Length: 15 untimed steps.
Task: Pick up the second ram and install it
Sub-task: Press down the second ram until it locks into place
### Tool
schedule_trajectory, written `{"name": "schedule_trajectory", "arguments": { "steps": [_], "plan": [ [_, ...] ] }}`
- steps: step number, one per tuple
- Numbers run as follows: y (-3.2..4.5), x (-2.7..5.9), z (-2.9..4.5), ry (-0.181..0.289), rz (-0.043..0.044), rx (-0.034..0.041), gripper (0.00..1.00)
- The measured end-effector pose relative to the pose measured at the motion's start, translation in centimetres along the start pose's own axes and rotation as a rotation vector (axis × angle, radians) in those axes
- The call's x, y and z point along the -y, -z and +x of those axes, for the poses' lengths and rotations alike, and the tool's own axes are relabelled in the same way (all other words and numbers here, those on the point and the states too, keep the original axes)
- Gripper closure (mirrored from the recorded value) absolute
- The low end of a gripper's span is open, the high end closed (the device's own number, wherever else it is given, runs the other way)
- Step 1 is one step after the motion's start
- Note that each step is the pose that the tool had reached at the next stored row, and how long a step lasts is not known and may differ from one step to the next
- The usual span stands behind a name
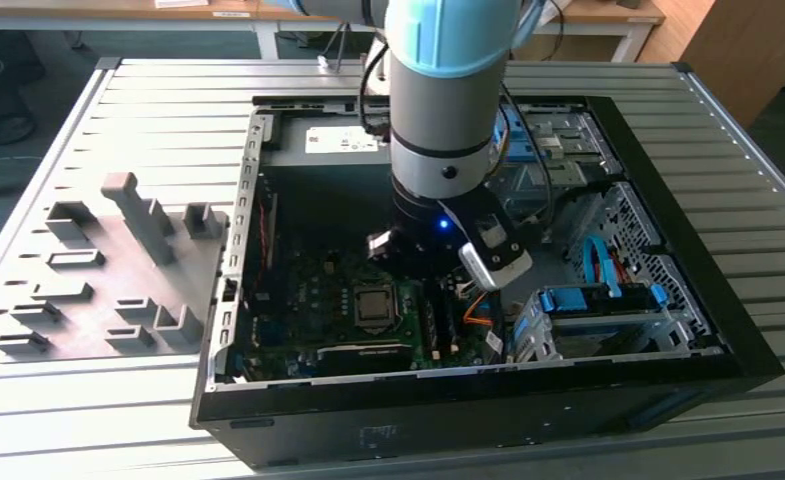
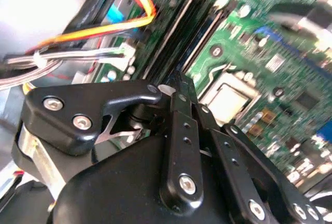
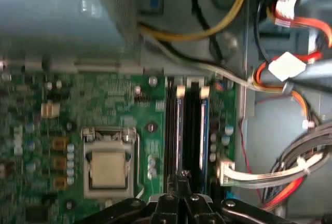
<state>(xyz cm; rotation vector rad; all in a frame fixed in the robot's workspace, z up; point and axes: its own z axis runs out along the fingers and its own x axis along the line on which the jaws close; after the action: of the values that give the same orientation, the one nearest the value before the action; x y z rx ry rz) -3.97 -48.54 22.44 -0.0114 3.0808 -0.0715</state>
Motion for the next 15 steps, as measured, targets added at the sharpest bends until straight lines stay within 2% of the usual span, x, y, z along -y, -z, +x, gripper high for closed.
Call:
{"name": "schedule_trajectory", "arguments": {
  "steps": [2,7,15],
  "plan": [
    [-0.08,0.58,0.01,0.001,0.0108,-0.0001,0.90],
    [-0.45,2.32,0.04,0.001,0.0130,-0.0001,0.90],
    [-0.83,2.56,0.06,0.001,0.0133,-0.0002,0.90]
  ]
}}
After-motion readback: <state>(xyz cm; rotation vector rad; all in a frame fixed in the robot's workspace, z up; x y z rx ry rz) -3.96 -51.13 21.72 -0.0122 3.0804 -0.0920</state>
